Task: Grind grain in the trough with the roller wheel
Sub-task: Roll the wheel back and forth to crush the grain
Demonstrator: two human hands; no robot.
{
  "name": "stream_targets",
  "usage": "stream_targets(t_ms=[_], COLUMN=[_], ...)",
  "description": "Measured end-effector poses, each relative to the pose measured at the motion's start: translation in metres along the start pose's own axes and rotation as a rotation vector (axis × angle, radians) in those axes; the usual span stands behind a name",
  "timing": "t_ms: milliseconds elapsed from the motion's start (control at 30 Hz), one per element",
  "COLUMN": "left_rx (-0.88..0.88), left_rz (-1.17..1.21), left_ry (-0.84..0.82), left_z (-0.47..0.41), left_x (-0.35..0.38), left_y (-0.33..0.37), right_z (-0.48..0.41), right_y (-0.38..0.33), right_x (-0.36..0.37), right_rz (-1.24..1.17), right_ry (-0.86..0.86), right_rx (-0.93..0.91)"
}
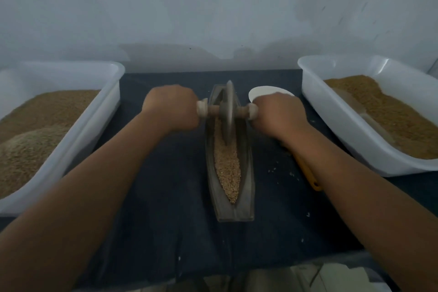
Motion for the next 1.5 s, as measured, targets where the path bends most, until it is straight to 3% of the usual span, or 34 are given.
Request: stream_targets(t_ms=[133,233,300,367,467,633,767,933,1033,1200,1333,1500], left_rx=[0.020,0.066,0.087,0.097,0.077,0.029,0.079,0.084,0.041,-0.047,0.003,0.098], left_rz=[0.053,0.156,0.202,0.193,0.109,0.004,0.102,0.144,0.126,0.118,0.120,0.089], left_ry=[-0.063,-0.195,-0.227,-0.198,-0.103,0.029,-0.052,-0.030,-0.035,-0.012,-0.034,0.078], left_z=[-0.008,0.033,0.065,0.074,0.046,-0.007,0.025,0.083,0.061,0.005,0.030,0.081], left_x=[0.001,0.020,0.031,0.035,0.024,0.000,0.015,0.035,0.032,0.013,0.021,0.028], left_y=[0.000,-0.001,-0.002,-0.003,0.001,0.001,0.000,-0.005,-0.005,-0.008,-0.007,-0.008], right_z=[-0.009,0.029,0.064,0.073,0.041,-0.002,0.028,0.082,0.051,-0.006,0.021,0.075], right_y=[-0.003,-0.006,-0.010,-0.007,-0.003,-0.004,-0.007,-0.014,-0.010,-0.008,-0.008,-0.008], right_x=[-0.010,-0.008,-0.013,-0.017,0.000,-0.009,-0.010,-0.029,-0.012,-0.014,-0.013,-0.010], right_rz=[-0.002,0.004,0.013,0.029,-0.005,0.009,0.027,0.087,0.050,0.037,0.036,0.091], right_ry=[-0.002,-0.046,0.011,0.063,-0.060,0.071,0.019,0.138,-0.022,-0.021,-0.055,0.078], right_rx=[0.023,-0.099,-0.192,-0.212,-0.132,0.023,-0.095,-0.282,-0.228,-0.076,-0.140,-0.283])
Point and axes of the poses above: each hand's wrist, its own z-axis away from the middle knuckle, its own x-axis out of the palm, y = z × x, the point moved 8 cm from there along -z, towards the middle knuckle, and after that the axes turned 3 degrees about z, right-handed, at the moved point
